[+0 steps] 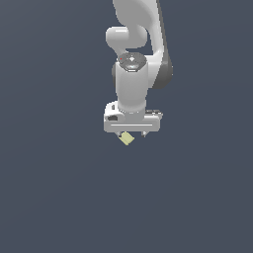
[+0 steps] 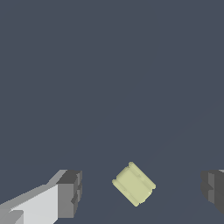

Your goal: Pick up the object and move it to a goal position.

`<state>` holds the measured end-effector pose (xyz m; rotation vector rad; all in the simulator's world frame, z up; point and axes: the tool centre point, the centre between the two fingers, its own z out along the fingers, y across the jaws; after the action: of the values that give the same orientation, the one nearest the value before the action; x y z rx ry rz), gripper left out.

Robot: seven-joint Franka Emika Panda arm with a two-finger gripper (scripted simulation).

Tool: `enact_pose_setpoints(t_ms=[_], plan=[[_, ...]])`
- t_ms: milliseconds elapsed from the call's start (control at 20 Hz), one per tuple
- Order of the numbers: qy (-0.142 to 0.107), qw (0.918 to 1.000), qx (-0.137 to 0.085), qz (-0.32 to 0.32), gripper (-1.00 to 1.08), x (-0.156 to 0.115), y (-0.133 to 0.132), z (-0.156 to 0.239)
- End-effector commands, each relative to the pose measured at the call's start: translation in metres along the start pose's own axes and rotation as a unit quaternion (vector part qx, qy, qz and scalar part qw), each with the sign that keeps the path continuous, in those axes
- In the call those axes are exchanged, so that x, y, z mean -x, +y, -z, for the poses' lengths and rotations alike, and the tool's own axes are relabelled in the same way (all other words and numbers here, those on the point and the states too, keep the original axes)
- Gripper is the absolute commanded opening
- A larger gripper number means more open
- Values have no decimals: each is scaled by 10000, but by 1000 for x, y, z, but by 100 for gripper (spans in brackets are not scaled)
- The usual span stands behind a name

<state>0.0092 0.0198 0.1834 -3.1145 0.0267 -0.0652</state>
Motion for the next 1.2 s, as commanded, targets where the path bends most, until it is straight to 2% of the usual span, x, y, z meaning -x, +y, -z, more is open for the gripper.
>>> enact_pose_setpoints(t_ms=[0,450,800,1150], plan=[[0,10000,0,0,100,0,0,0],[228,9997,40,80,100,-13,4,17],[204,9996,53,184,100,-10,5,12],[142,9978,108,646,100,2,11,-8]])
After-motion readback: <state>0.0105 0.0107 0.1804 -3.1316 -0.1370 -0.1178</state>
